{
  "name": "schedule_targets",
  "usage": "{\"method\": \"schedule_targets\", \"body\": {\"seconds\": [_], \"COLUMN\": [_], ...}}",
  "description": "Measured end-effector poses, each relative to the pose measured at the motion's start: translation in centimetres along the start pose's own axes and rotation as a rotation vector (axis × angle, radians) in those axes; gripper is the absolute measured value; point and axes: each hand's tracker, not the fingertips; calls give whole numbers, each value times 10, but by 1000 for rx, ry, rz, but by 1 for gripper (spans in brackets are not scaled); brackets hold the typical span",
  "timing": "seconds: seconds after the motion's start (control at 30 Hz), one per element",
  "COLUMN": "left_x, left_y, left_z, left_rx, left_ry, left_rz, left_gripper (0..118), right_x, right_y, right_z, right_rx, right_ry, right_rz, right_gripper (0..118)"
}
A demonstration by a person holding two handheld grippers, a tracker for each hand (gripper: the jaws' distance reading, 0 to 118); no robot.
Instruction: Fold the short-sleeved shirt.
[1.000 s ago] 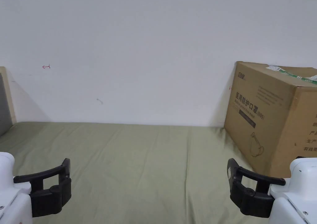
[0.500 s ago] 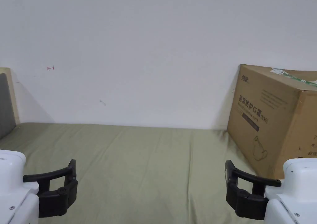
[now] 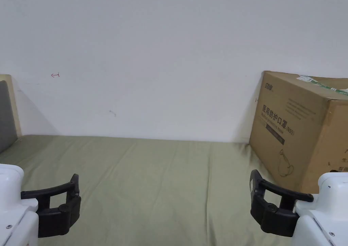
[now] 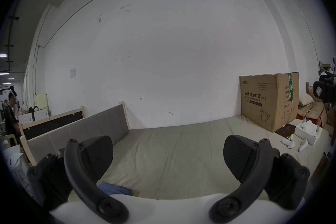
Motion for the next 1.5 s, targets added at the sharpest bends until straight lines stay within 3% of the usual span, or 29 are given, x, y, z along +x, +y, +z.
{"method": "schedule_targets", "body": {"seconds": [1.2, 1.5], "left_x": [-4, -6], "left_y": [3, 4], "left_z": [3, 2], "left_rx": [1, 1], "left_ry": [3, 6], "left_rz": [-1, 8], "left_gripper": [118, 118], "right_x": [-5, -13], "right_y": [0, 2], "right_z": [-4, -4], "right_rx": [6, 37], "right_ry": [27, 37], "right_rz": [-1, 37], "right_gripper": [118, 118]}}
